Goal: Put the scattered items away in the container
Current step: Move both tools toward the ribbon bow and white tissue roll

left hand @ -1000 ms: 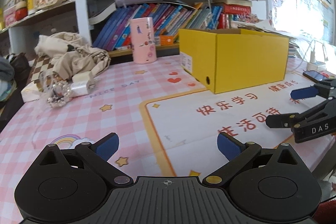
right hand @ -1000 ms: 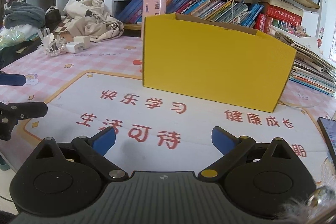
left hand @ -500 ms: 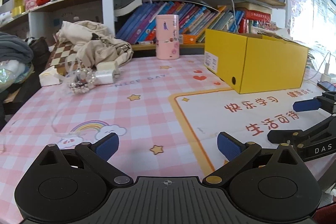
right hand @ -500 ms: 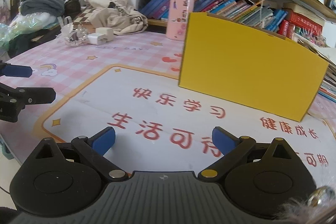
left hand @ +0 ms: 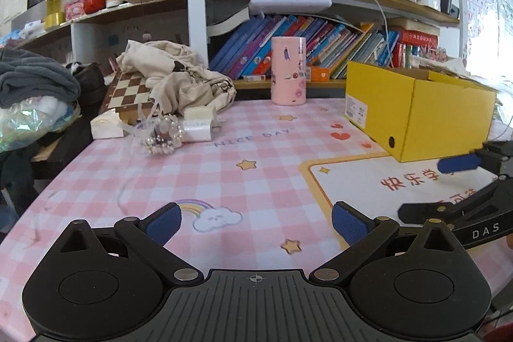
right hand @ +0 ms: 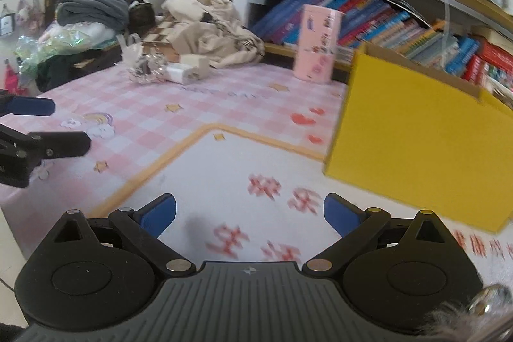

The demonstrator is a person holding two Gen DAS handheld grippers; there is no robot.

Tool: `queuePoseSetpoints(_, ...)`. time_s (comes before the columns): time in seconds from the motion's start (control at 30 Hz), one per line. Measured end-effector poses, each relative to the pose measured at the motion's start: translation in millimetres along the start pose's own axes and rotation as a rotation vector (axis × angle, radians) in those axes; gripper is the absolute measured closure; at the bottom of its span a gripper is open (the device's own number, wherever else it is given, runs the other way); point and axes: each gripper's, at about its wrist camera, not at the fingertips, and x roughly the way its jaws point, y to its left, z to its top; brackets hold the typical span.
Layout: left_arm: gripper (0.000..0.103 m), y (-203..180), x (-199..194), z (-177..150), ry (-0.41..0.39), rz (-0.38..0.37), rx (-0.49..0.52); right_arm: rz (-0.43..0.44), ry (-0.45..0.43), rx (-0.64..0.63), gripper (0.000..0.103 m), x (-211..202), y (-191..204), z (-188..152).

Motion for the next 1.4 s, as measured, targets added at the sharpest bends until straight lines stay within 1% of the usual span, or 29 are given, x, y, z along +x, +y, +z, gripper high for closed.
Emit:
queuePoseSetpoints(0.13,0.001,8.1,21.0,10.7,0.009,0.009,-0.009,0.045,-0.020,-0.025,0.003,20.9,0.7,20.1)
queuePoseSetpoints(0.2,0.001,12.7,30.8,18.5,0.009,0.029,-0.051,0.064,-0.019,-0.038,0.003,32.9,-0.4,31.4)
queuePoseSetpoints(0.27,0.001,19.2,39.5,26.8,0.020,0.013,-0.112,0.091,0.010,-0.040,0.003,44.9,-2.2,41.5)
queuePoseSetpoints(0.33,0.001,24.3,50.8,37.0,0.059,-0.012,-0.162,0.142,0.062,-0.035,0.003,55.3,-3.9,47.4)
queuePoseSetpoints(0.4,0.001,25.8,61.4,45.6,0.110,-0.006,-0.172,0.181,0.116,-0.036,0.003,64.8,-5.4,50.5)
queuePoseSetpoints(0.5,0.001,25.7,67.9,57.7,0.151,0.053,-0.185,0.200,0.185,0.001,0.003,76.1,-10.1,57.0)
queuePoseSetpoints(0.6,0.001,25.7,66.1,66.4,0.154,0.102,-0.179,0.224,0.200,0.007,0.003,78.4,-13.9,65.8)
queuePoseSetpoints(0.67,0.001,22.8,64.9,71.5,0.167,0.152,-0.163,0.224,0.194,-0.015,0.003,77.6,-15.1,72.0)
queuePoseSetpoints(0.73,0.002,19.7,62.4,78.2,0.192,0.186,-0.161,0.231,0.187,-0.020,0.003,74.6,-16.4,78.9)
queuePoseSetpoints(0.8,0.002,17.1,58.1,84.2,0.203,0.205,-0.182,0.262,0.168,0.003,0.003,70.3,-19.4,85.1)
queuePoseSetpoints(0.87,0.002,13.0,53.1,90.6,0.204,0.224,-0.205,0.255,0.139,-0.003,0.003,65.8,-18.4,89.4)
queuePoseSetpoints(0.97,0.001,3.2,46.5,96.0,0.157,0.268,-0.182,0.246,0.122,0.014,0.003,60.4,-16.4,92.3)
queuePoseSetpoints(1.03,0.001,-2.9,42.4,98.9,0.138,0.301,-0.166,0.252,0.140,0.067,0.003,58.9,-18.7,93.6)
queuePoseSetpoints(1.1,0.001,-6.1,39.2,101.8,0.140,0.323,-0.166,0.269,0.165,0.111,0.003,55.5,-22.3,95.4)
queuePoseSetpoints(1.17,0.001,-9.4,32.9,103.4,0.115,0.372,-0.155,0.268,0.163,0.081,0.002,48.3,-21.8,98.2)
queuePoseSetpoints(1.23,0.002,-12.5,28.1,104.3,0.109,0.435,-0.145,0.253,0.156,0.039,0.002,40.4,-23.1,102.1)
queuePoseSetpoints(1.27,0.001,-13.5,26.4,104.9,0.117,0.443,-0.148,0.252,0.142,0.032,0.000,36.2,-24.8,103.3)
queuePoseSetpoints(1.33,0.002,-12.6,23.7,106.7,0.147,0.444,-0.173,0.245,0.119,0.035,0.000,28.5,-29.1,104.9)
queuePoseSetpoints(1.4,0.002,-13.6,20.6,106.9,0.169,0.443,-0.202,0.240,0.115,0.038,0.000,22.8,-32.1,105.7)
